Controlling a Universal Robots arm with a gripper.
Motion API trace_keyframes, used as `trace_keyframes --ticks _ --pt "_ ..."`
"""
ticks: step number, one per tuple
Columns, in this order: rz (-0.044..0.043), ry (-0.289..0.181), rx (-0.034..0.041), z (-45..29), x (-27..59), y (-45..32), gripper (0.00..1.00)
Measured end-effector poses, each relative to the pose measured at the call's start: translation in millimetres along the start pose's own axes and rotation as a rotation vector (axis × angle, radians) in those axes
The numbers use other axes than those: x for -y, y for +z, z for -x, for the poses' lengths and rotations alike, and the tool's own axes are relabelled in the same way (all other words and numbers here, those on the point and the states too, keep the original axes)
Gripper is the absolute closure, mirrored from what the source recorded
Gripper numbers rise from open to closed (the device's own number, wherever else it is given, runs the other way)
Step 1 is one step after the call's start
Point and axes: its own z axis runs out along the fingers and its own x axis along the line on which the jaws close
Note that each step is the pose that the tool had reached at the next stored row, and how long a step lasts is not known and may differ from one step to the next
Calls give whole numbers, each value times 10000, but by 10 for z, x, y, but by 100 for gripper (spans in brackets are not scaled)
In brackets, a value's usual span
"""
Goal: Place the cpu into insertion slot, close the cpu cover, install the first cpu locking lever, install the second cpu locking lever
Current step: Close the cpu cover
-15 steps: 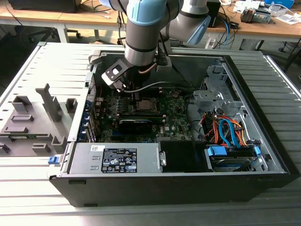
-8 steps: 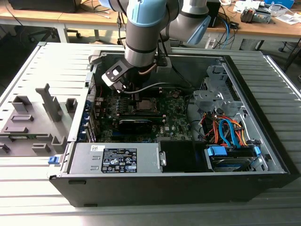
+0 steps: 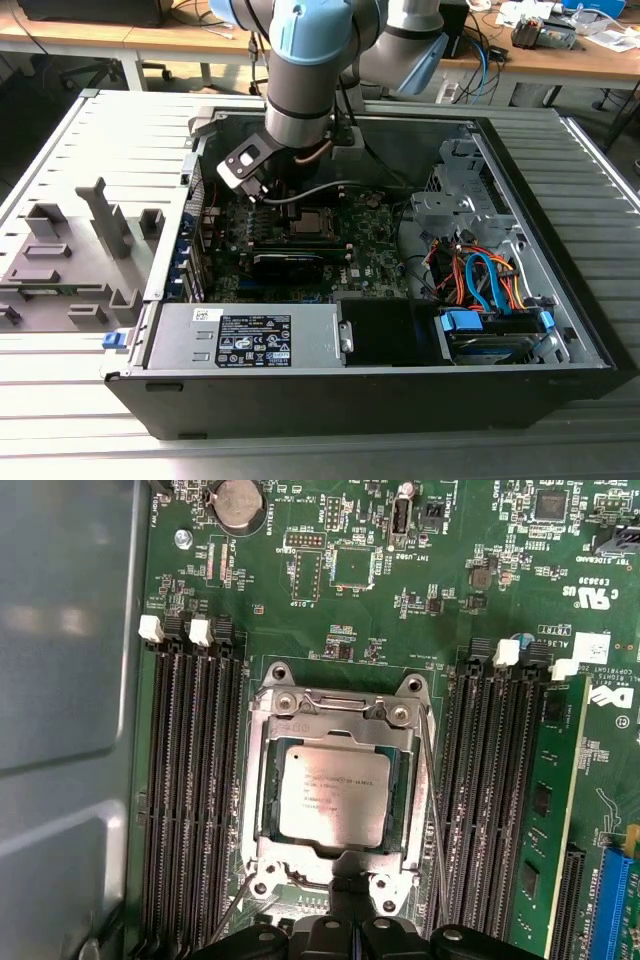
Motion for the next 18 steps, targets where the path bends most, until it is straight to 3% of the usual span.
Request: trace_keyframes --ticks 5,7,12,18 --pt "2 0 -8 -1 -26 -47 89" --pt "-18 1 -8 5 -83 -53 89" --pt "-162 17 -26 21 -287 -29 89" --pt "-172 101 -34 21 -302 9 89"
